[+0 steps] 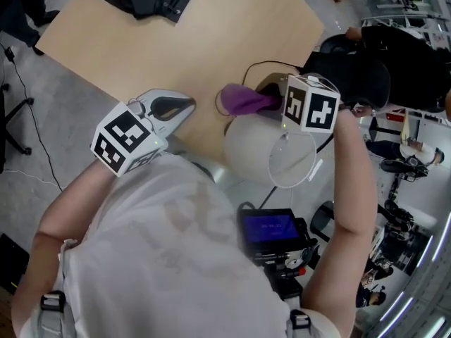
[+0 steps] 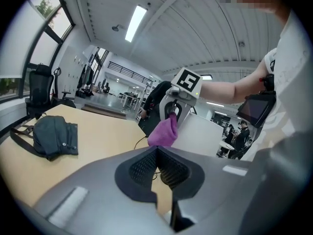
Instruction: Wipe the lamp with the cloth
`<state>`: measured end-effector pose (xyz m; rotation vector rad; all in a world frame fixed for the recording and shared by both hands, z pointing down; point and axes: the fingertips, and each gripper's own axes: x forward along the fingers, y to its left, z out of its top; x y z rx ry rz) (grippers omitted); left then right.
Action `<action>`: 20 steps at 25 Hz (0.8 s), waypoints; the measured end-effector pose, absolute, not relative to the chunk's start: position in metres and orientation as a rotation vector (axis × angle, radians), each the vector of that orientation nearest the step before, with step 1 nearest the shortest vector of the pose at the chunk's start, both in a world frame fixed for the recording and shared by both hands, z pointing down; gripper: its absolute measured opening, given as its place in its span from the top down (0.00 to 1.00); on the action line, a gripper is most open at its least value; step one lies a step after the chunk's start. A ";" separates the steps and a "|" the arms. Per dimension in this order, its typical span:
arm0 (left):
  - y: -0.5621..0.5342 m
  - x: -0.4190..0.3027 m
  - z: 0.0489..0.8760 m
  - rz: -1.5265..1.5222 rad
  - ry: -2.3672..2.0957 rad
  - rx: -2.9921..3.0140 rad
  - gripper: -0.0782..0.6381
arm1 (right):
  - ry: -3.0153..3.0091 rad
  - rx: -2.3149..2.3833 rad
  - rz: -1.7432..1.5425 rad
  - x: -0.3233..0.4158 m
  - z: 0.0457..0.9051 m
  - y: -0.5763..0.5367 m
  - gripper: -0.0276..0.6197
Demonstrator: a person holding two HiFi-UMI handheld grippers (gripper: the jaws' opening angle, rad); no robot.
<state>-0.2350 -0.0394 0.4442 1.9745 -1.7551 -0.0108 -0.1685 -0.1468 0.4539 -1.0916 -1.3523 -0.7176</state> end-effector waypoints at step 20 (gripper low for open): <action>-0.085 -0.129 0.402 0.088 -1.748 2.086 0.89 | -2.125 -0.464 -0.928 -0.088 0.292 -0.233 0.79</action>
